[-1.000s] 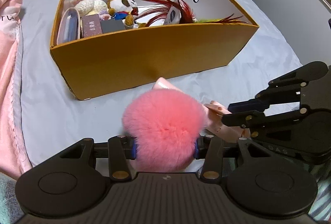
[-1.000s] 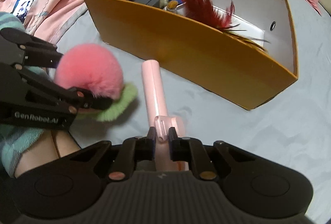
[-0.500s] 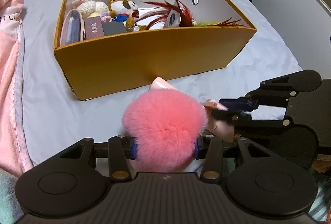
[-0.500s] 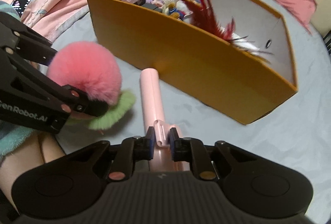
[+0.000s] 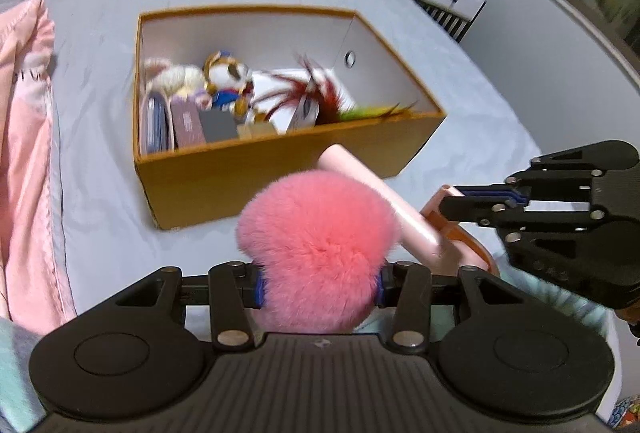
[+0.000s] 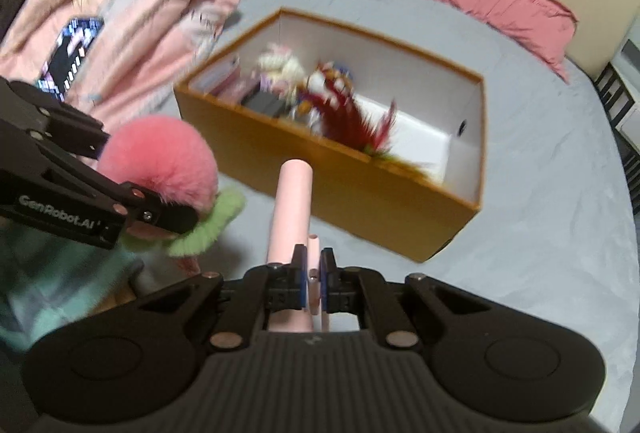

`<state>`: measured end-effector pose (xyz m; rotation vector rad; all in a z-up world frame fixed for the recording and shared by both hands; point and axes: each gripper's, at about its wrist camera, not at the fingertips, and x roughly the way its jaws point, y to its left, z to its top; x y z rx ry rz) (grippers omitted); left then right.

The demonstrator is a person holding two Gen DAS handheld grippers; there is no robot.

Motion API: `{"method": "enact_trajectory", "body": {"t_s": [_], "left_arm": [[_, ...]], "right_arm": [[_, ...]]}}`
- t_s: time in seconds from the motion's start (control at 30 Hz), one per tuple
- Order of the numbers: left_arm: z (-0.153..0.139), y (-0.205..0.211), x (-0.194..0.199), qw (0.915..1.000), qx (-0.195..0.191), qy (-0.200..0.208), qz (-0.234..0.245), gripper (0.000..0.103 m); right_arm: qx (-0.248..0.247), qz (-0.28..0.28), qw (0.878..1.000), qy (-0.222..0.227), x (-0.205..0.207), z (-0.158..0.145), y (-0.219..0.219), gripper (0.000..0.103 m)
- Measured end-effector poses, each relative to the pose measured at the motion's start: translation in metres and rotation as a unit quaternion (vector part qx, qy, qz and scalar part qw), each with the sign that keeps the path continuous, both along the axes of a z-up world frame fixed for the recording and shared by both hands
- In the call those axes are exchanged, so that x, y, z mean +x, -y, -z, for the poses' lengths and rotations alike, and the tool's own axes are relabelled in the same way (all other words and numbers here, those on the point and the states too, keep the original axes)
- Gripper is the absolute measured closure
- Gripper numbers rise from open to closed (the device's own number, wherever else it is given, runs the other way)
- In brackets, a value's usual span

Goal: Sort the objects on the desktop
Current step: 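Lift the ball and fan up over the box with both grippers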

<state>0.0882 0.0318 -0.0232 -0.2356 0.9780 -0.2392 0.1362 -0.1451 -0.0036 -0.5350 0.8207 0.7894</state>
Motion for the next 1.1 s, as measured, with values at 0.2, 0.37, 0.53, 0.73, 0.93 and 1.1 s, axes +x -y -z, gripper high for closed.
{"method": "enact_trajectory", "body": {"t_s": [0.2,0.37,0.53,0.73,0.93,1.1], "left_arm": [[-0.041,-0.011,0.018,0.999,-0.004,0.045,0.002,0.051],[-0.068,-0.017,0.059,0.9969,0.009,0.079,-0.005,0.051],[-0.072,-0.017,0.117,0.9946,0.039,0.096,-0.01,0.051],[-0.029,-0.008,0.185,0.9975,0.045,0.054,0.008,0.051],[0.027,0.006,0.223,0.9972,0.067,0.007,0.034,0.051],[0.058,0.007,0.238,0.9961,0.068,-0.023,0.05,0.051]], "right_arm": [[0.048,0.014,0.998,0.028,0.007,-0.059,0.011,0.097],[0.062,0.028,0.995,0.069,0.036,-0.089,-0.003,0.097],[0.071,0.054,0.994,0.057,0.091,-0.085,-0.03,0.097],[0.027,0.082,0.996,0.028,0.155,-0.043,-0.058,0.097],[-0.03,0.089,0.996,-0.006,0.194,0.007,-0.078,0.097],[-0.069,0.091,0.993,-0.007,0.203,0.035,-0.088,0.097]]}}
